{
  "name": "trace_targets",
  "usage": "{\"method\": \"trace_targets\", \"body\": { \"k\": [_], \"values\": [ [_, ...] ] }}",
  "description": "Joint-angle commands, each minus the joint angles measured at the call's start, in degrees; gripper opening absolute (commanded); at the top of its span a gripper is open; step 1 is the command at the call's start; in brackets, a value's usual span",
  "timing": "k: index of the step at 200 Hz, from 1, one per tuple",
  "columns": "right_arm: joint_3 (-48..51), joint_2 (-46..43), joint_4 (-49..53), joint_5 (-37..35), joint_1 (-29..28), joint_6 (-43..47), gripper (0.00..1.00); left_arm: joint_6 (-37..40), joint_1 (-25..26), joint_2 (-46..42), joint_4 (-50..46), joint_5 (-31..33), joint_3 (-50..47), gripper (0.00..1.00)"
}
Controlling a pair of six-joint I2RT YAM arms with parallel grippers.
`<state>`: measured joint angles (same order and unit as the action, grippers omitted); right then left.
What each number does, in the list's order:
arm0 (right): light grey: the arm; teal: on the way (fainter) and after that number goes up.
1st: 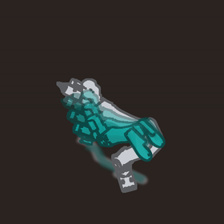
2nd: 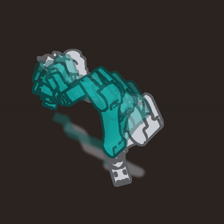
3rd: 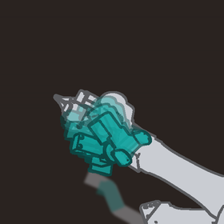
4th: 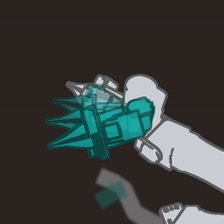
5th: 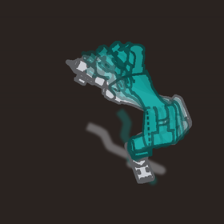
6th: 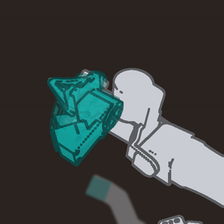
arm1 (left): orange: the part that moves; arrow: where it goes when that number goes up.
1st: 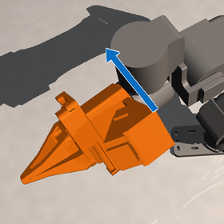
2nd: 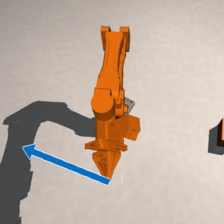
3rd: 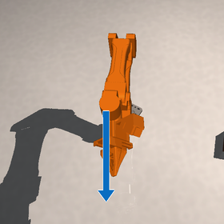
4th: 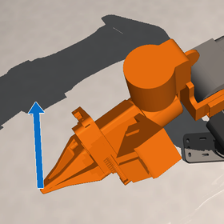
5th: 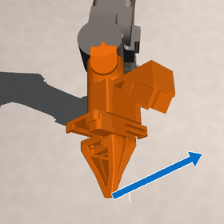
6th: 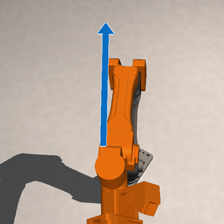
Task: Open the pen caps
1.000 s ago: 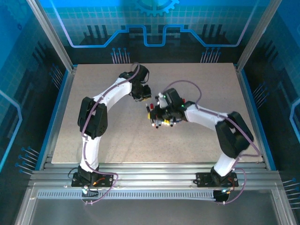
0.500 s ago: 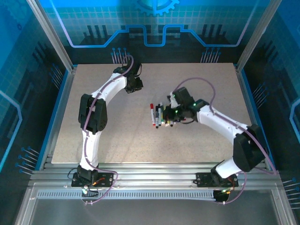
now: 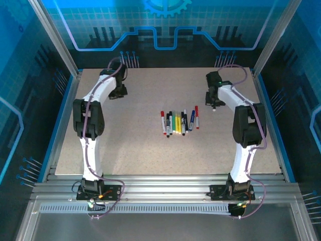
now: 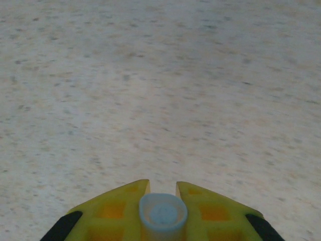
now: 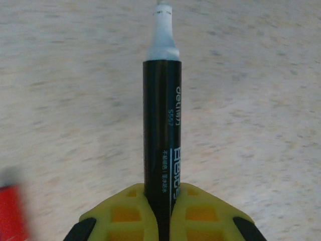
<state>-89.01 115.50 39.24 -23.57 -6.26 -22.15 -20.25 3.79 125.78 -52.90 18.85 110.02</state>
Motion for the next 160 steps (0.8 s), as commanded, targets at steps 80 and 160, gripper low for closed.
{"method": "trace_targets", "body": {
  "k": [80, 160],
  "values": [
    [-6.52, 7.24, 4.70, 4.07, 15.11, 2.05, 0.00, 0.40, -4.06, 6.17, -2.70, -3.89, 0.89, 0.00],
    [-4.69, 9.45, 3.47, 3.55, 15.41, 4.84, 0.21, -0.69, -4.51, 7.88, -2.82, -7.55, -0.07, 0.15]
  ]
}}
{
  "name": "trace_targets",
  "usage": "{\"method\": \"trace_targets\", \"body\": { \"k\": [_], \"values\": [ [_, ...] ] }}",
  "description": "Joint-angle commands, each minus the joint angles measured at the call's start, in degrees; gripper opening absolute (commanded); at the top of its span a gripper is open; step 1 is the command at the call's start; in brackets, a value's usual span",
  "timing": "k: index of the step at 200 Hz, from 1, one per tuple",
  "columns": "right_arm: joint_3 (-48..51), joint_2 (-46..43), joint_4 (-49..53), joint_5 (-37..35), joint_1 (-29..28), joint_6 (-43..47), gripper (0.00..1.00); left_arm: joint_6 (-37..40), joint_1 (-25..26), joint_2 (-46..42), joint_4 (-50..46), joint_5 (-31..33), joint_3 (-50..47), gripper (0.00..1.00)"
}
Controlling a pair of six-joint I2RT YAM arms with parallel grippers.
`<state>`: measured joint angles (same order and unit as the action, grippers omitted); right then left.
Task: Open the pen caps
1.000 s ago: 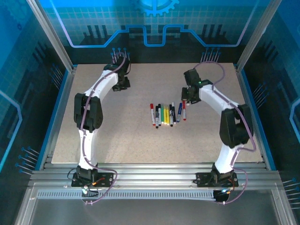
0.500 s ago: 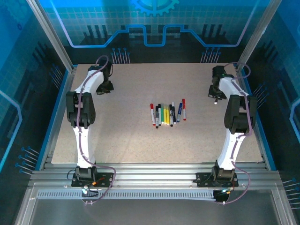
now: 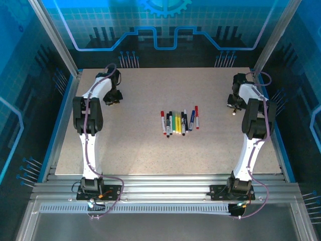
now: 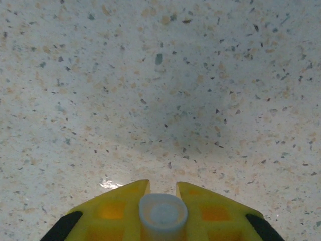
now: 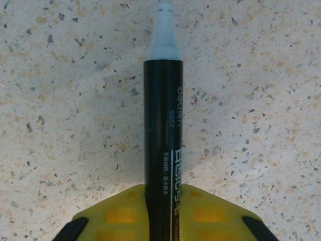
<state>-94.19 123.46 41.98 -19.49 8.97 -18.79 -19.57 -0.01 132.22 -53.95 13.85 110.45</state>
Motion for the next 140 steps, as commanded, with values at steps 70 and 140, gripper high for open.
{"method": "trace_targets", "body": {
  "k": [70, 140],
  "values": [
    [1.08, 1.69, 0.38, 1.60, 0.17, 1.29, 0.27, -1.96, -0.69, 1.28, -0.74, -4.74, -1.39, 0.33],
    [1.69, -0.02, 0.58, 3.63, 0.05, 0.79, 0.32, -2.12, -0.71, -0.55, -0.29, -4.57, -1.65, 0.36]
  ]
}}
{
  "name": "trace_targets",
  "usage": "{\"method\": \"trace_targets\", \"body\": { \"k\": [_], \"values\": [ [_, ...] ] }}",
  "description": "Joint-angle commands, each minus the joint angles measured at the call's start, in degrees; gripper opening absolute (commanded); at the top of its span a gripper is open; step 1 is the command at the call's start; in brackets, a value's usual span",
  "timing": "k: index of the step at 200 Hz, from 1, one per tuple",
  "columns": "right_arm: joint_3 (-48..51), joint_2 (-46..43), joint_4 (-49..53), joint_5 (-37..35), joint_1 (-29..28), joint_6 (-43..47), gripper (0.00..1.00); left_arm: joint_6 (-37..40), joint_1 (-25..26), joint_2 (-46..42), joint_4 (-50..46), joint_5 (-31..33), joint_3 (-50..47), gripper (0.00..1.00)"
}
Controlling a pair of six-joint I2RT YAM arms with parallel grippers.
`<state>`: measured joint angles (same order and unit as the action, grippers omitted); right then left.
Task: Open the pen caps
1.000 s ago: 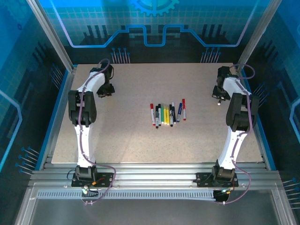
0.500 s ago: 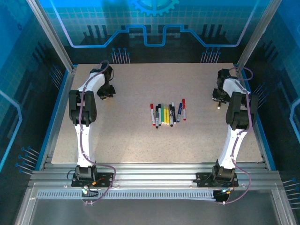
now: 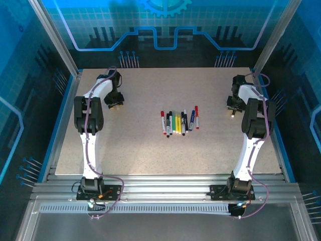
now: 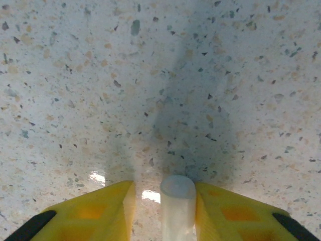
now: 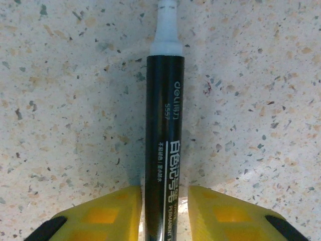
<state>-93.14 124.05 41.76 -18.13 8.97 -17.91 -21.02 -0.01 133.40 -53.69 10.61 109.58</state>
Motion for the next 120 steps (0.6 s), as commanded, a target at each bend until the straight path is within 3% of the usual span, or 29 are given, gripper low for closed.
{"method": "trace_targets", "body": {
  "k": [1, 75, 120],
  "values": [
    [0.70, -0.68, 0.79, 2.29, 0.02, -0.05, 0.32, -0.64, -0.70, -1.78, -0.59, -1.36, -0.77, 0.36],
    [3.32, -7.87, 1.26, 1.81, -0.57, -0.98, 0.38, -1.00, 0.69, -10.27, 0.54, 4.24, -2.96, 0.36],
    [6.06, -15.03, 2.84, -1.45, -4.36, -0.98, 0.41, -2.03, 5.97, -17.92, 1.56, 6.38, -3.84, 0.36]
  ]
}}
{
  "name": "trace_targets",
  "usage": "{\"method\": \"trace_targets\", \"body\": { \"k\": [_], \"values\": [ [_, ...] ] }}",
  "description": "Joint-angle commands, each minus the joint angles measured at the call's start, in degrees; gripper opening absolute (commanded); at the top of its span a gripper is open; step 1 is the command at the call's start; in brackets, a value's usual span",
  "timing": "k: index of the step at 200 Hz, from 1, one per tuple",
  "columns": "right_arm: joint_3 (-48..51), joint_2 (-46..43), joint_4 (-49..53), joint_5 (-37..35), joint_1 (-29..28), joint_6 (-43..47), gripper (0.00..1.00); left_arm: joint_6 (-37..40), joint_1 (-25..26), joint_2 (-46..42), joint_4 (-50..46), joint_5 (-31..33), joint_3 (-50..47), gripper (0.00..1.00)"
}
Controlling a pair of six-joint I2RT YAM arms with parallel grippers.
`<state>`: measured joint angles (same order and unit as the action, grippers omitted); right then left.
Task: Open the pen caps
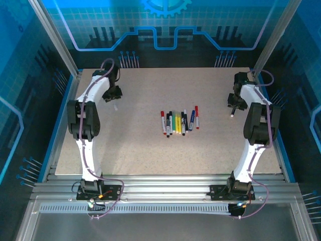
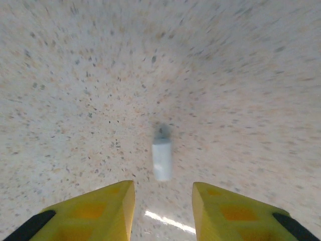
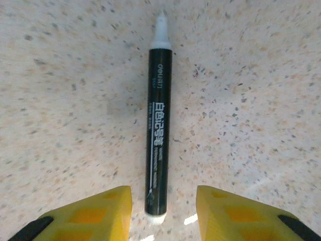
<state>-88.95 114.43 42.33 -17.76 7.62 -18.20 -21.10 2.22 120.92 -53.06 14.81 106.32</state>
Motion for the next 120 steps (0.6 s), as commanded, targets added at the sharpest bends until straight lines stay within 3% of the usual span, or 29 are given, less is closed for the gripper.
{"method": "trace_targets", "body": {
  "k": [1, 30, 77, 120],
  "values": [
    [1.99, -5.61, 2.30, -1.88, -3.11, -0.65, 0.41, -1.98, 3.84, -5.57, 0.93, 2.17, -0.58, 0.36],
    [6.89, -13.01, 0.49, 1.15, -7.66, -1.29, 0.41, -4.20, 9.27, -8.03, 2.71, -1.11, -1.52, 0.36],
    [21.27, -25.97, -7.40, 12.22, -15.59, -7.44, 0.43, -8.24, 17.34, -8.20, 7.99, -6.28, -5.57, 0.36],
    [25.40, -29.10, -8.22, 14.08, -21.78, -10.13, 0.43, -8.91, 22.41, -3.74, 8.41, -6.09, -5.14, 0.36]
  ]
}}
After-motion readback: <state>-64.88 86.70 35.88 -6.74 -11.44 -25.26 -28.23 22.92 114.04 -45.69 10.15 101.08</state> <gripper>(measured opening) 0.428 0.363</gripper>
